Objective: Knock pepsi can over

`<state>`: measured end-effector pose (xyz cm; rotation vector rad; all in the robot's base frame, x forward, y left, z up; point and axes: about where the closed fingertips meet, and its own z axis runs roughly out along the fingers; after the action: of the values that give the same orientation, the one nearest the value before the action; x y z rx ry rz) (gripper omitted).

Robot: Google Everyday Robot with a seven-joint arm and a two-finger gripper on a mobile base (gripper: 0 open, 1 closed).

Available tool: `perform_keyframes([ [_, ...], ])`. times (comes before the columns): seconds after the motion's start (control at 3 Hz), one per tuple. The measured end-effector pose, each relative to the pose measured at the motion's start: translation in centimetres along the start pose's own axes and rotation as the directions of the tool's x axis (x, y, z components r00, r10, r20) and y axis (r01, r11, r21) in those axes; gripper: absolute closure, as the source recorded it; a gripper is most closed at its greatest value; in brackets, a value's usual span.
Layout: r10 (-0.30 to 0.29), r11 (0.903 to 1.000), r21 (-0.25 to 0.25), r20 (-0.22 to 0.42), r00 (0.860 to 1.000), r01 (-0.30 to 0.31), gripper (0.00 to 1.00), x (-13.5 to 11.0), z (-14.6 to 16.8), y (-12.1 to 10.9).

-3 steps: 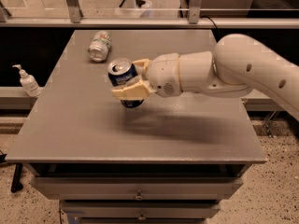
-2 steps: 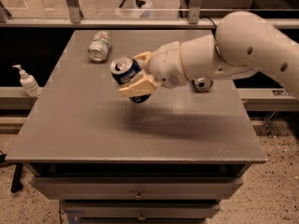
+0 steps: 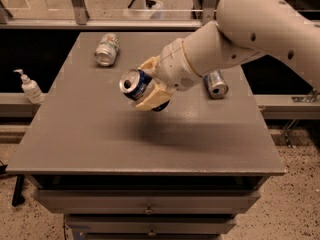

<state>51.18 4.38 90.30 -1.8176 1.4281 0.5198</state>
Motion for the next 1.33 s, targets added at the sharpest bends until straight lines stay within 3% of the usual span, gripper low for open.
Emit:
perform_keyframes([
  [0.33, -0.078, 0.9959, -0.055, -0.123, 0.989, 0.071, 1.00, 0.7, 1.2, 0.9],
  [0.67, -0.156, 0.9850, -0.111, -0.241, 0.958, 0.133, 1.00, 1.6, 2.6, 1.6],
  [1.33, -0.309, 0.9456, -0.229, -0.414, 0.856, 0.231, 1.00, 3.5, 5.1, 2.9],
])
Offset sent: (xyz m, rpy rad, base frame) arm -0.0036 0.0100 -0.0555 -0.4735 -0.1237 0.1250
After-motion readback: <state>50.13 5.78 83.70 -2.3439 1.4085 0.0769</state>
